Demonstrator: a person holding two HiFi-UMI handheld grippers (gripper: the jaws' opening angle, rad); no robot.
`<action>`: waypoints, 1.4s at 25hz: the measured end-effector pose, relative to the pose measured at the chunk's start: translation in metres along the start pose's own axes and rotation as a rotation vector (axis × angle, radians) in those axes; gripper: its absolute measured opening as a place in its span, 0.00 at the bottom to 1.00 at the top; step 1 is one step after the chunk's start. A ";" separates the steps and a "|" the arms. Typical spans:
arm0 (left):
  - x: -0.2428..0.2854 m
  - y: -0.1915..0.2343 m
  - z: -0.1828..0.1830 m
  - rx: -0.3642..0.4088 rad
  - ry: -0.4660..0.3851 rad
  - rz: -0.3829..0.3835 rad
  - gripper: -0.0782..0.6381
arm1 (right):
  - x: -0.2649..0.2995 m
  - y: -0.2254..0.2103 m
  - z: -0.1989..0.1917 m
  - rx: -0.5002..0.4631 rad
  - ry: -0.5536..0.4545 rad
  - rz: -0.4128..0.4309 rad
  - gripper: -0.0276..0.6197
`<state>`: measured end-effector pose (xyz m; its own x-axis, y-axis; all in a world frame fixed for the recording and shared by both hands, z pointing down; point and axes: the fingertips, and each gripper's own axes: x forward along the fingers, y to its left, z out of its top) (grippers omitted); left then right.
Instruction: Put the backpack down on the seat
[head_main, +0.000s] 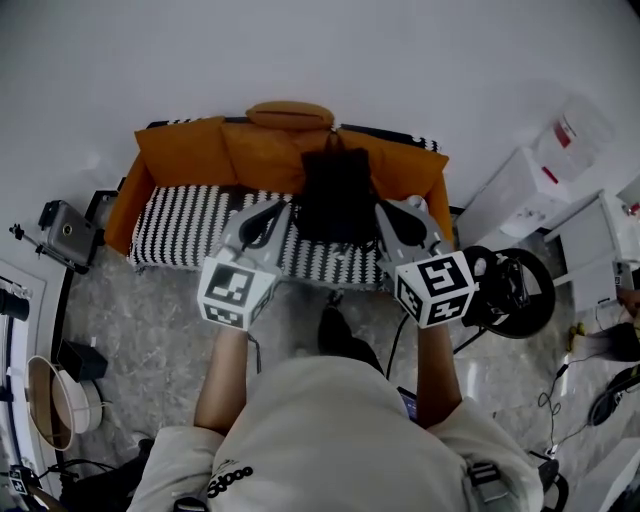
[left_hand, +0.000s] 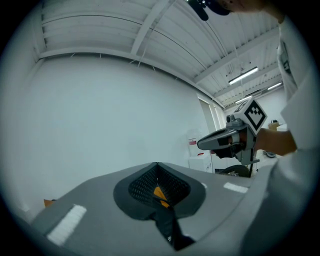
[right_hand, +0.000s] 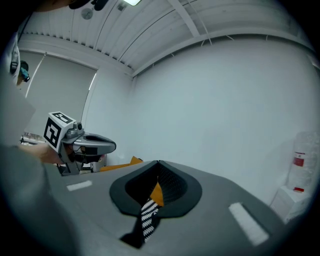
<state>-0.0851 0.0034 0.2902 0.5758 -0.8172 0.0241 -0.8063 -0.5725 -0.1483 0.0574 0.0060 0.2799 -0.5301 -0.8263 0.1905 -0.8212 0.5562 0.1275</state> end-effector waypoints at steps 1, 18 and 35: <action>-0.002 -0.003 0.002 0.005 -0.002 -0.001 0.12 | -0.002 0.003 0.002 -0.005 -0.004 0.005 0.05; -0.038 -0.017 0.032 0.067 -0.041 0.022 0.12 | -0.026 0.036 0.016 -0.071 -0.021 0.038 0.05; -0.042 -0.019 0.033 0.066 -0.047 0.026 0.12 | -0.031 0.035 0.016 -0.071 -0.022 0.038 0.05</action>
<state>-0.0890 0.0508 0.2596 0.5616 -0.8270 -0.0270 -0.8115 -0.5441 -0.2131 0.0416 0.0495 0.2634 -0.5661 -0.8055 0.1750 -0.7834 0.5918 0.1898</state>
